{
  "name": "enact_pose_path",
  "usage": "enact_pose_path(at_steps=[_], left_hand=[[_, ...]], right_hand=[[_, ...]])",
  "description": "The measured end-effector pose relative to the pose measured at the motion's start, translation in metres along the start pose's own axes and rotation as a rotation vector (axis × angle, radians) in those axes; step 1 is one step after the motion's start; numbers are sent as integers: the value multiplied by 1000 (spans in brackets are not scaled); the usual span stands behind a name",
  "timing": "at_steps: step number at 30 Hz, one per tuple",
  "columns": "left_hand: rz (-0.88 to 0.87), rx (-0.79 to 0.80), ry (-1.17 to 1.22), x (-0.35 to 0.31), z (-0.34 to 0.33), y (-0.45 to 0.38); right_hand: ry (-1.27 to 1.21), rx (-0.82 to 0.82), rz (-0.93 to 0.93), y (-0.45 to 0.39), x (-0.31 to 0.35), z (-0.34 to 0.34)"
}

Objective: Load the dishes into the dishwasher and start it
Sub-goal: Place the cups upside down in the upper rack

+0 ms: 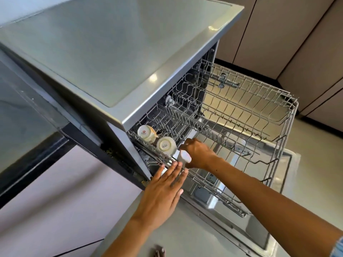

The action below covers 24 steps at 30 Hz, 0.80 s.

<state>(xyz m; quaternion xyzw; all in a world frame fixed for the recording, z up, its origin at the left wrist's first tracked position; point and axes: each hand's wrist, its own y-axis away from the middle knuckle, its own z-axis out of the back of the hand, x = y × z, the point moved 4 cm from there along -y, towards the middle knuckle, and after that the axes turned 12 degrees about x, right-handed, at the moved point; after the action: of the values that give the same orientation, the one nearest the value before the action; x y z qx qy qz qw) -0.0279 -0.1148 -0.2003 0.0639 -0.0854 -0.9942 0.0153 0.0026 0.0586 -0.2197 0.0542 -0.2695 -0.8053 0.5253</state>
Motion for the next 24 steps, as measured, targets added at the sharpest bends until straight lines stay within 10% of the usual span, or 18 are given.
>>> enact_pose_path(at_steps=[19, 24], left_hand=[[-8, 38, 20, 1, 1, 0], [58, 33, 10, -7, 31, 12]], right_hand=[[-31, -127, 82, 20, -23, -25], [-128, -421, 61, 65, -4, 5]])
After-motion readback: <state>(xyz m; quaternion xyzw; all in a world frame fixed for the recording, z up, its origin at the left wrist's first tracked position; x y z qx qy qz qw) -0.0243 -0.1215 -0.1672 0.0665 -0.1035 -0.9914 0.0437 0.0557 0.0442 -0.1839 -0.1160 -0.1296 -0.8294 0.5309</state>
